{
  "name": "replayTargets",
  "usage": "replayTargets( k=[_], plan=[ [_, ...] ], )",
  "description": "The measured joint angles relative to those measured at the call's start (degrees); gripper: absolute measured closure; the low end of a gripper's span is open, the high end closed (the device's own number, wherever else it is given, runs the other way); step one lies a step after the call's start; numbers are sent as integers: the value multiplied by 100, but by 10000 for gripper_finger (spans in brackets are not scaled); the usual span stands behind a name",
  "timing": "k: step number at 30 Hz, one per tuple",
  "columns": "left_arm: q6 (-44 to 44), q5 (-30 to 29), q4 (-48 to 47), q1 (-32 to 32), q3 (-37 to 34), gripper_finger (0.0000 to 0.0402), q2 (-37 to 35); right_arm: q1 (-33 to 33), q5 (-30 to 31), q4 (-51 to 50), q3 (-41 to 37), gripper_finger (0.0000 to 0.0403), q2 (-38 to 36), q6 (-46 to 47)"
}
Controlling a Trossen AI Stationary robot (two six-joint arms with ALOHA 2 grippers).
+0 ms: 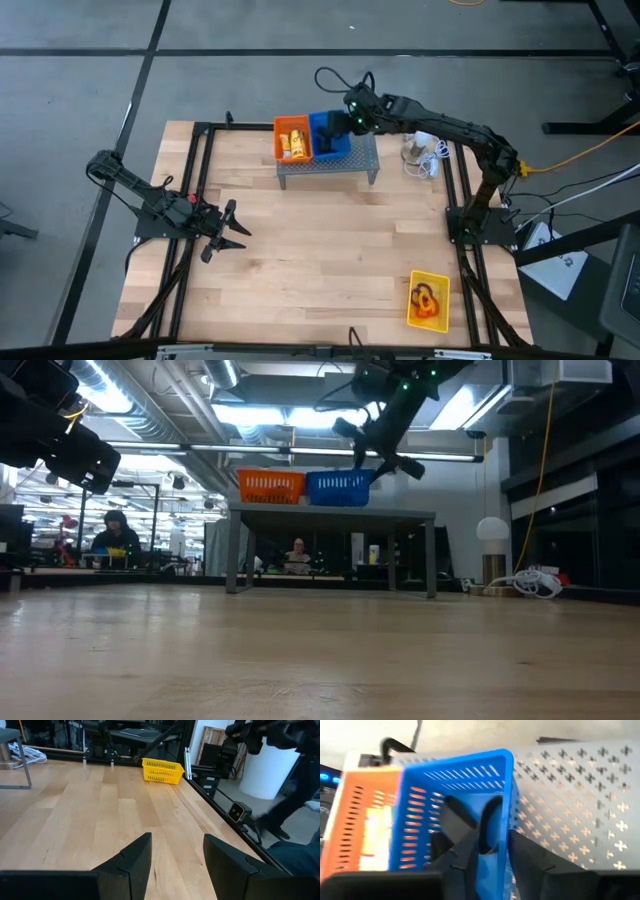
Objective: Pick & Place Office Desk Supplies
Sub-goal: Put the blue bin onto the shelf, then put the yellow bin onto the shelf
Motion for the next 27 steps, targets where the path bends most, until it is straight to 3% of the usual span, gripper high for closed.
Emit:
replayTargets(
  k=[9,18,27],
  plan=[
    [-41,2,1,1,0,229,-2,57,155,-485,601,252,-9,-41],
    [-81,2,2,1,0,229,-2,94,302,-675,622,250,-9,-79],
    [-5,-150,15,-1,0,229,1,281,769,-931,619,250,-388,-967]
  ],
)
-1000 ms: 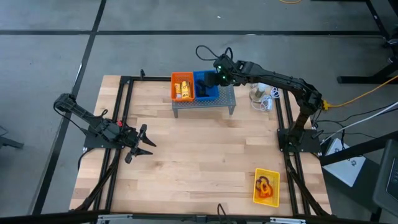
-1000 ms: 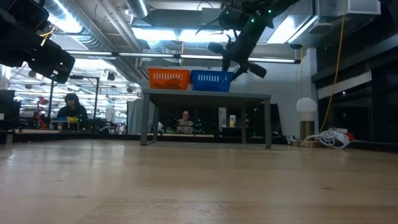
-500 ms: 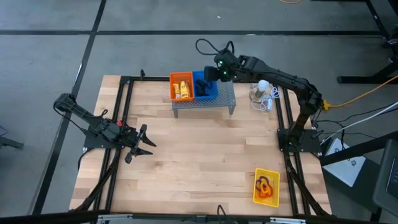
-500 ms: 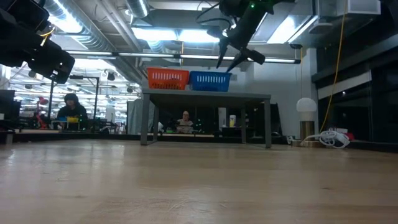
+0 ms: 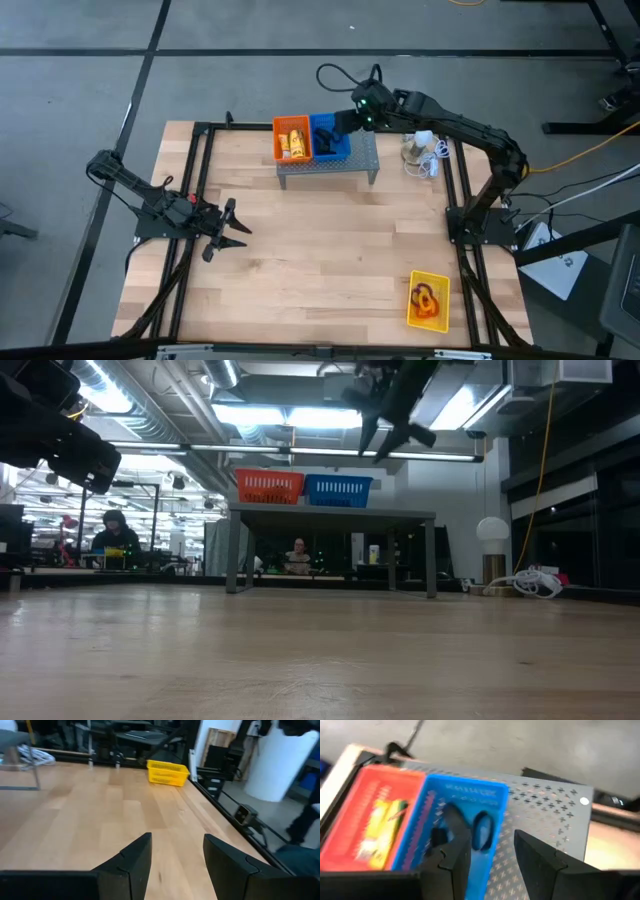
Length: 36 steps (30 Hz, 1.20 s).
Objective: Pick & Place Office Desk Supplies
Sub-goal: Put the yellow bin onto the shelf
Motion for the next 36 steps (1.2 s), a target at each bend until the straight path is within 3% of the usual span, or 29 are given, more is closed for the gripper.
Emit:
replayTargets(
  k=[7,12,15,21,29,36],
  plan=[
    [107,-294,22,2,0,229,0,1007,164,-1013,2,250,-385,-433],
    [112,-292,20,2,0,229,-1,2217,657,-2285,2,250,-337,260],
    [118,-296,28,2,0,229,-2,3116,1007,-2877,-64,250,-286,1129],
    [78,-270,27,2,0,229,0,4763,1117,-2848,-897,250,-278,3050],
    [108,-267,28,2,0,229,-1,6483,87,-2392,-2543,250,-265,6485],
    [262,-290,37,2,0,229,0,7476,-363,-2307,-2732,250,-267,8460]
  ],
)
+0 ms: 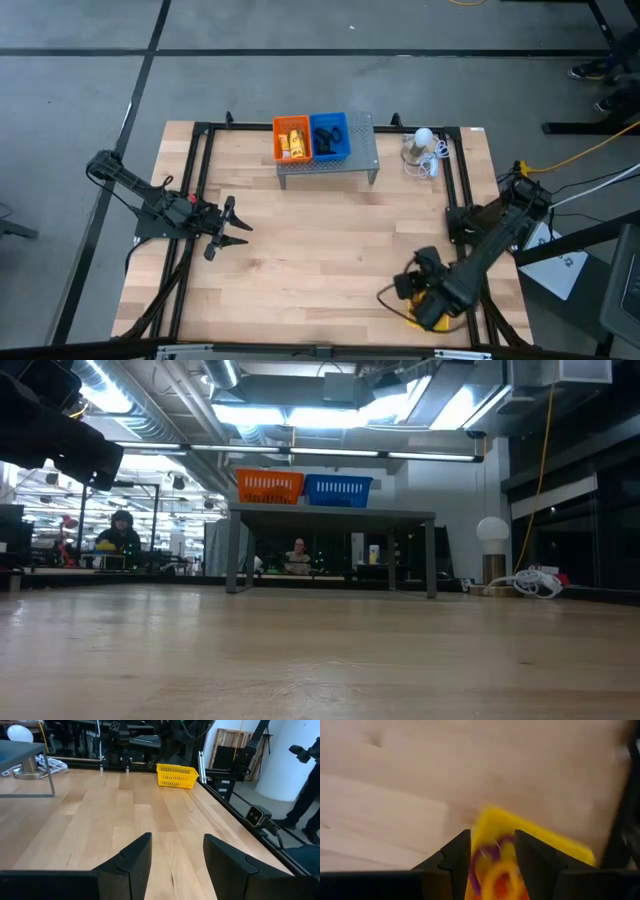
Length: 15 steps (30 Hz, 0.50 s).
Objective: Pick & Place Office Desk Supplies
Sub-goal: Put the yellow bin onto the shelf
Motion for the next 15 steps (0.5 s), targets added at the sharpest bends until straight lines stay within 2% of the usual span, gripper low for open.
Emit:
replayTargets(
  k=[5,15],
  plan=[
    [7,-1,1,0,0,229,0,295,-696,-41,0,250,0,294],
    [4,-3,-32,0,0,229,-2,462,-834,-842,-5,250,0,132]
  ],
)
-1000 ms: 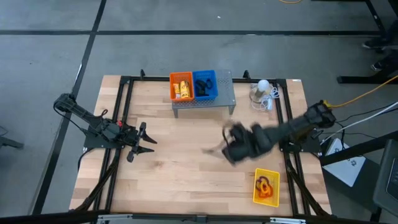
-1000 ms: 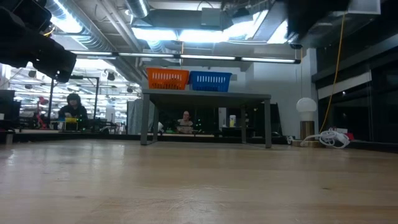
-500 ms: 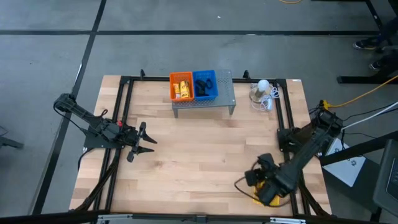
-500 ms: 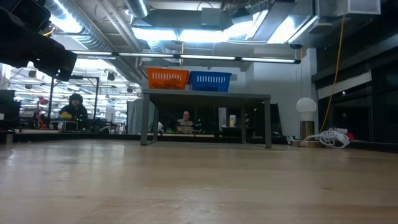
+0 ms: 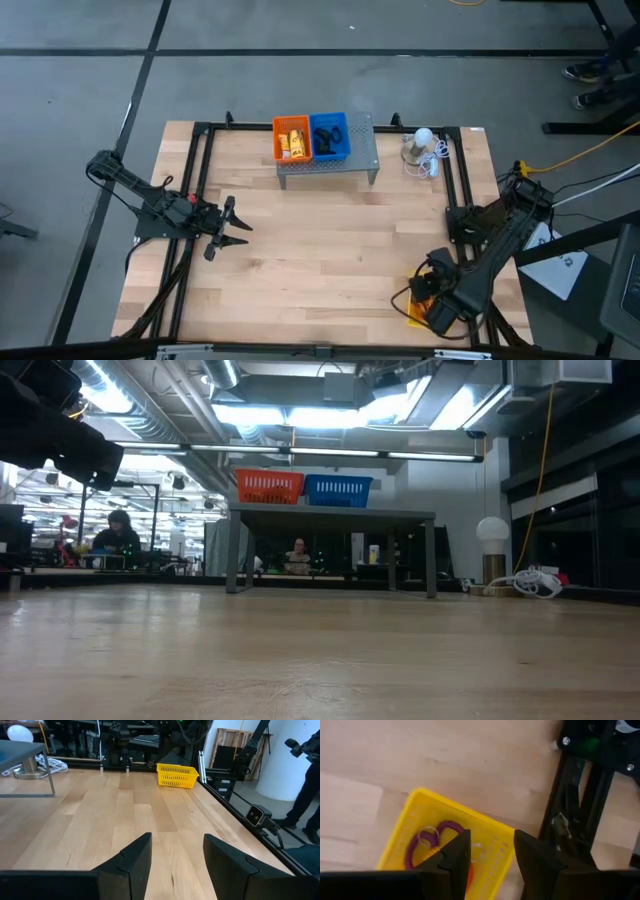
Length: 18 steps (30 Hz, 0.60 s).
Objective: Pick & Place Office Desk Supplies
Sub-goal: Put the yellow bin onto the shelf
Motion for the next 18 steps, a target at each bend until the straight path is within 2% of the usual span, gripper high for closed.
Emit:
replayTargets(
  k=[3,8,12,18],
  plan=[
    [0,0,-15,0,0,229,2,229,-56,0,-61,250,0,54],
    [-43,0,-33,0,2,229,2,397,-743,304,-176,250,0,226],
    [-57,0,-48,0,2,229,0,426,-774,697,-183,250,58,292],
    [-63,53,-67,-2,2,229,2,527,-689,752,-183,250,314,304]
  ],
)
